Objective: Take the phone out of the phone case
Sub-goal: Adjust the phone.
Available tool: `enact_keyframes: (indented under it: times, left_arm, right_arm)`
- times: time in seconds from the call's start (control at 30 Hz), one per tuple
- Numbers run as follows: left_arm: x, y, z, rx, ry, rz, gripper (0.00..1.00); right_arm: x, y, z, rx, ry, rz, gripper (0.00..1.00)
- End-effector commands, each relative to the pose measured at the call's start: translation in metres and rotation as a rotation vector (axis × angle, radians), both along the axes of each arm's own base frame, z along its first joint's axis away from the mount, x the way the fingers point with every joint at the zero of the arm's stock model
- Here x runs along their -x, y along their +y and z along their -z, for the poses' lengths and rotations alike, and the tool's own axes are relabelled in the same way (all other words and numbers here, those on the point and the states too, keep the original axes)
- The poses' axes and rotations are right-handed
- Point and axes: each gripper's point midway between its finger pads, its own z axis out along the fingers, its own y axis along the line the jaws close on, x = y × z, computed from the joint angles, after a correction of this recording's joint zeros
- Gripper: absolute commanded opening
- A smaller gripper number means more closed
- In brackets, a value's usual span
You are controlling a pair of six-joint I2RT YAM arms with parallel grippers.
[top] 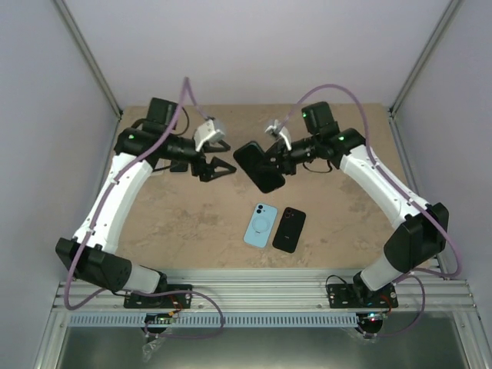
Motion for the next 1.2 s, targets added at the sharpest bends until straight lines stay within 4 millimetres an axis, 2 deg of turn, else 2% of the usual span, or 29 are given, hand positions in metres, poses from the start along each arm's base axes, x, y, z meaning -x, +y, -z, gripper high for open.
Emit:
enact_keyframes:
  times: [0.0,0.13,0.3,0.4,0.57,0.77,1.0,1.17]
  left_arm:
    - [-0.019,0.006,-0.051,0.232,0.007,-0.102,0.85]
    - [-0.022,0.006,-0.065,0.339,0.014,-0.15,0.84]
    - [-0.025,0.004,-0.073,0.457,0.084,-0.175,0.82]
    - [-0.029,0.003,-0.074,0.516,0.104,-0.182,0.79]
    - [-0.018,-0.003,-0.072,0.593,0.171,-0.112,0.72]
    - [0.0,-0.027,-0.07,0.643,0.247,-0.044,0.7]
    - [-0.013,-0.038,-0.073,0.724,0.331,-0.072,0.62]
    - [-0.019,-0.047,-0.062,0.715,0.367,-0.094,0.56]
  right_arm:
    - [-0.011,-0.009,-0.077,-0.246,-0.029,0.017,0.01]
    - [-0.025,-0.019,-0.106,-0.342,-0.028,0.061,0.0]
    - [-0.03,-0.024,-0.138,-0.438,-0.064,0.071,0.01]
    - [-0.03,-0.025,-0.149,-0.473,-0.047,0.076,0.01]
    - [-0.031,-0.026,-0.163,-0.526,-0.022,0.101,0.01]
    - [-0.04,-0.026,-0.155,-0.58,0.105,0.143,0.01]
    - [-0.045,-0.025,-0.149,-0.605,0.171,0.165,0.01]
    - [-0.043,-0.025,-0.148,-0.625,0.202,0.165,0.0]
